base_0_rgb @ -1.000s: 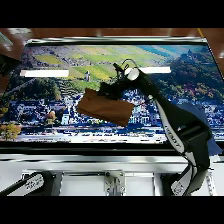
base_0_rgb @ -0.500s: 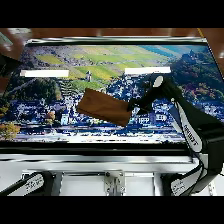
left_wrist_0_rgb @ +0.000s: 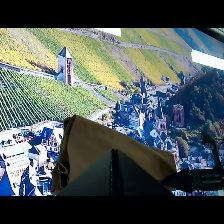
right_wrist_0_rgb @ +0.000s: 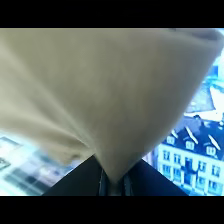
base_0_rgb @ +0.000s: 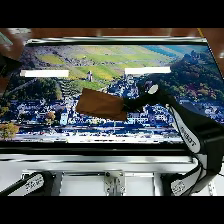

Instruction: Fold the shirts.

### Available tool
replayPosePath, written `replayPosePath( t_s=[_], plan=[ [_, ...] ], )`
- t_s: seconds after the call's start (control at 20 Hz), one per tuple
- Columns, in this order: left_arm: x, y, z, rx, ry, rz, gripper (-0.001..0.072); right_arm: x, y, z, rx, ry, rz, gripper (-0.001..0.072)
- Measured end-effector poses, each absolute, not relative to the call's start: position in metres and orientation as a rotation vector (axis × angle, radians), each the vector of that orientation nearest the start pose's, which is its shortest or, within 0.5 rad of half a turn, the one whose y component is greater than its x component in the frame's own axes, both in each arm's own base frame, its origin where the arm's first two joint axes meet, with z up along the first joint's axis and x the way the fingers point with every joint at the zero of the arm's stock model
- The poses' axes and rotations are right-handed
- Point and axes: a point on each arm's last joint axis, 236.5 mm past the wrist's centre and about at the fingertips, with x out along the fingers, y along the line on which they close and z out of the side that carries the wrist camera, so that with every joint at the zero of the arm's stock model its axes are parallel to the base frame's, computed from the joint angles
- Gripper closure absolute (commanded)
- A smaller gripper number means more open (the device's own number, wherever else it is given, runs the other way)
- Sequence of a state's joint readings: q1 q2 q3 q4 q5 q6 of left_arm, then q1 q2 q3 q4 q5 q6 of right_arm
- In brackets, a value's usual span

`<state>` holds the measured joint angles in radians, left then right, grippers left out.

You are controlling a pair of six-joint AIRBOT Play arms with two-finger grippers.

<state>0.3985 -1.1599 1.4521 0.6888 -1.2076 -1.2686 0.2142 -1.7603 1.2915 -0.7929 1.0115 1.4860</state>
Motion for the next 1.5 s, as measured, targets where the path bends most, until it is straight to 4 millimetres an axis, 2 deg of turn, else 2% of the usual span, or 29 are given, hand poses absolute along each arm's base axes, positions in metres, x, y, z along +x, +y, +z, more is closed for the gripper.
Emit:
replayPosePath(
  t_s=[0.1,0.15,0.3,0.4,0.55,0.7,0.9,1.0,1.05,1.2,1.5],
  plan=[
    [0.428,-0.007,0.243,-0.521,0.638,-0.362,0.0672,0.431,0.213,-0.053,0.584,1.353,0.468,0.0636],
    [0.428,-0.01,0.243,-0.519,0.639,-0.368,0.0672,0.44,0.196,-0.029,0.583,1.286,0.463,0.0636],
    [0.427,-0.023,0.243,-0.51,0.649,-0.398,0.0672,0.447,0.132,0.046,0.596,1.131,0.406,0.0636],
    [0.426,-0.034,0.243,-0.502,0.656,-0.422,0.0672,0.439,0.08,0.086,0.599,1.051,0.316,0.0635],
    [0.425,-0.049,0.243,-0.49,0.665,-0.455,0.0672,0.415,0.001,0.126,0.614,0.966,0.13,0.0636],
    [0.423,-0.06,0.243,-0.477,0.67,-0.48,0.0672,0.375,-0.062,0.138,0.617,0.967,-0.047,0.0635],
    [0.422,-0.068,0.243,-0.459,0.673,-0.503,0.0672,0.323,-0.134,0.127,0.556,1.037,-0.288,0.0636],
    [0.421,-0.071,0.243,-0.453,0.676,-0.513,0.0672,0.308,-0.162,0.126,0.547,1.03,-0.39,0.0636],
    [0.42,-0.073,0.243,-0.451,0.678,-0.518,0.0672,0.307,-0.172,0.127,0.551,1.011,-0.42,0.0636],
    [0.419,-0.08,0.243,-0.444,0.682,-0.534,0.0672,0.327,-0.182,0.131,0.591,0.924,-0.411,0.0636],
    [0.417,-0.089,0.243,-0.436,0.687,-0.554,0.0672,0.406,-0.175,0.155,0.811,0.647,-0.229,0.0636]
  ],
)
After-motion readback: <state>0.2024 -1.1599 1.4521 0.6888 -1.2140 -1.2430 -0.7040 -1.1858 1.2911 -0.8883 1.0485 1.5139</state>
